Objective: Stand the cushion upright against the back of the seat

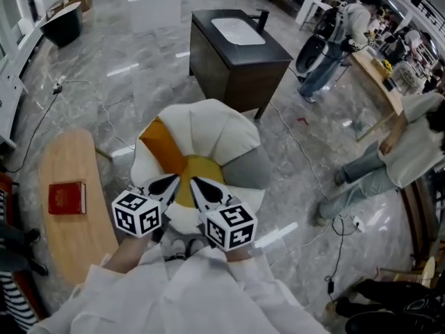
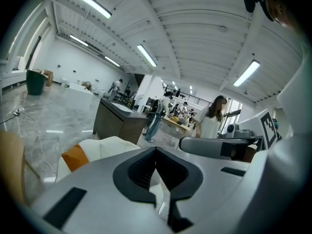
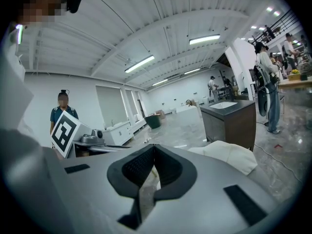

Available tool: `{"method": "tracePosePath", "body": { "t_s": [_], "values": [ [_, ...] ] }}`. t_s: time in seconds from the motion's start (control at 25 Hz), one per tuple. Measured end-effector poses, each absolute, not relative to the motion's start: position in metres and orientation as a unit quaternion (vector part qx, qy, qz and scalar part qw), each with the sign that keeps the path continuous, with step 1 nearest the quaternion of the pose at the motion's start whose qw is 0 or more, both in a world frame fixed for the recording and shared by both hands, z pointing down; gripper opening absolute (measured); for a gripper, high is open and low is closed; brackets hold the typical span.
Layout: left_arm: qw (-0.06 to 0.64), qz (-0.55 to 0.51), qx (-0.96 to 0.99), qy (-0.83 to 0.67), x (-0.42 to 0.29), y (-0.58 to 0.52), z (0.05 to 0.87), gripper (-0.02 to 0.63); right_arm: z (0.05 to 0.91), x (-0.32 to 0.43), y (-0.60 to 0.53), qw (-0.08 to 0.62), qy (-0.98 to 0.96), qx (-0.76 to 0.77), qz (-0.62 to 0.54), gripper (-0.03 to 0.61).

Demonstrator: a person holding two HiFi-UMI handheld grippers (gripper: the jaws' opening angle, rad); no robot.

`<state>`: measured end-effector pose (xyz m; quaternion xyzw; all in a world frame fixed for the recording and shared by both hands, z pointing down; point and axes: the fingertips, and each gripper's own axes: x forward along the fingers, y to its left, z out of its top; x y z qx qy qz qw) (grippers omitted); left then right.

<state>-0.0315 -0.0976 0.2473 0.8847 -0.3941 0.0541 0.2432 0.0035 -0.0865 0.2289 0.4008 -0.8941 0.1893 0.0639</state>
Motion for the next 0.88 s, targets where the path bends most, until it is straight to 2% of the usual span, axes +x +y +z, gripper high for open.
{"method": "tracePosePath", "body": {
  "t_s": [0.28, 0.88],
  "values": [
    [0.268, 0.059, 0.882, -0.383, -0.0247, -0.0912, 0.2538, 0.008, 0.2266, 0.0029, -0.0864, 0.073, -0.894, 0.402, 0.182, 0.012],
    [0.264, 0.063, 0.886, -0.375, -0.0211, -0.0906, 0.2508, 0.008, 0.2322, 0.0007, -0.085, 0.096, -0.896, 0.396, 0.176, 0.012]
  ]
}}
